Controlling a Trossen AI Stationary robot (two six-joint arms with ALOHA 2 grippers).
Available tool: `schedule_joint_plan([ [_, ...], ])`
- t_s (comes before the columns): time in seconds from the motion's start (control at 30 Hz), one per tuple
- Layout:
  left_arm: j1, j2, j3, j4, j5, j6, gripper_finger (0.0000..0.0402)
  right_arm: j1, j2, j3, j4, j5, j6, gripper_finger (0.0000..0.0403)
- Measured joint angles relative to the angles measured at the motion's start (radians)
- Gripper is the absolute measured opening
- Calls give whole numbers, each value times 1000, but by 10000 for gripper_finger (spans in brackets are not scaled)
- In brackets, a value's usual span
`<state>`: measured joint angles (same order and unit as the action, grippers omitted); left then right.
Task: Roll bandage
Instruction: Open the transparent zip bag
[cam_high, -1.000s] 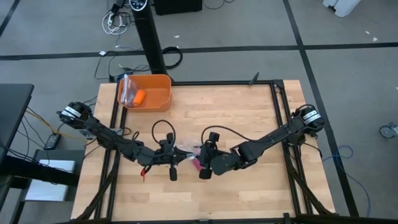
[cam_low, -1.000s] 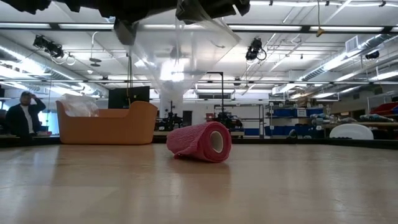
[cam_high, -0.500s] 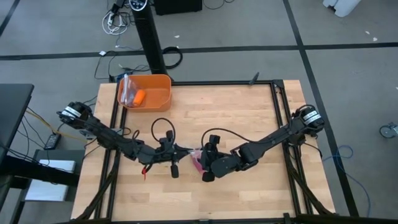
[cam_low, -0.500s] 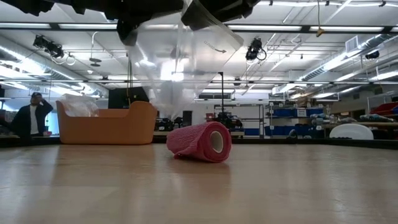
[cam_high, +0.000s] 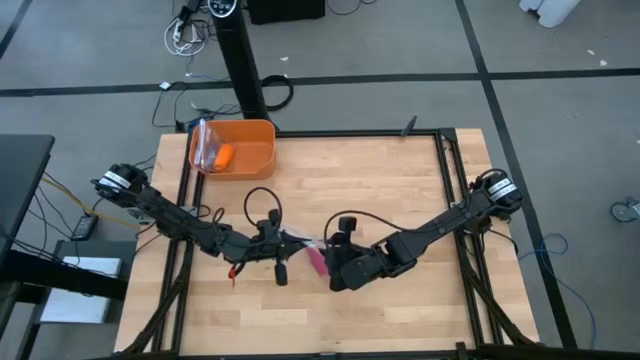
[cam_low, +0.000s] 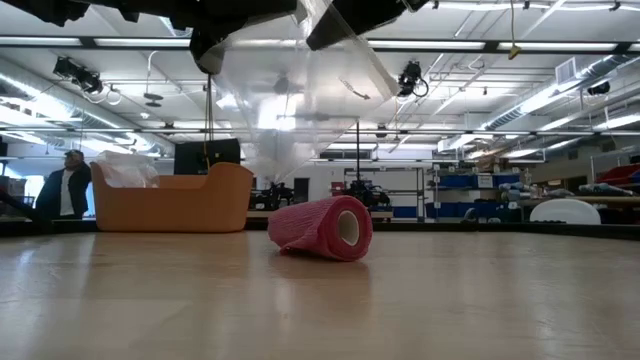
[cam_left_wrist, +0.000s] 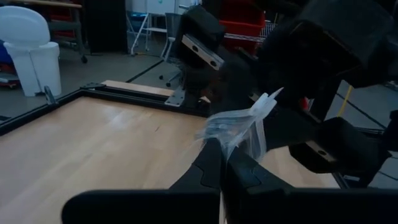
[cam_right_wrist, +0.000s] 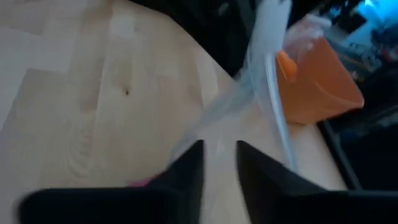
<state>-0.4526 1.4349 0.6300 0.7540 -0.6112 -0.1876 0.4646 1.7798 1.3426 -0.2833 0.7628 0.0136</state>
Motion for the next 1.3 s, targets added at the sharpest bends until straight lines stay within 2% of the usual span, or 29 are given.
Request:
schedule_joint_plan([
  [0.07,0,0,0,10,7,0,0,0,0,0,14,0,-58,28],
  [0.13,0,0,0,26,18,-1,0,1,0,0,17,-1,-124,12],
  [0.3,0,0,0,62,47,-7,0,-10,0,0,19,-1,-199,49],
  [0.53,1,0,0,66,48,-33,0,-5,0,0,20,-1,-399,132],
  [0.63,1,0,0,66,48,-33,0,-1,0,0,29,0,-424,162],
  [0.77,1,0,0,64,46,-25,0,4,0,0,34,0,-338,178],
  [0.93,9,0,0,25,-26,0,0,36,-13,0,19,4,-178,180],
  [1.07,29,0,-28,5,-32,-27,0,69,-50,0,-46,64,-50,180],
  [1.17,41,0,-70,58,-34,-32,1,87,-78,0,-105,127,20,181],
  [1.3,47,0,-128,161,-37,-29,1,100,-121,0,-204,161,118,188],
])
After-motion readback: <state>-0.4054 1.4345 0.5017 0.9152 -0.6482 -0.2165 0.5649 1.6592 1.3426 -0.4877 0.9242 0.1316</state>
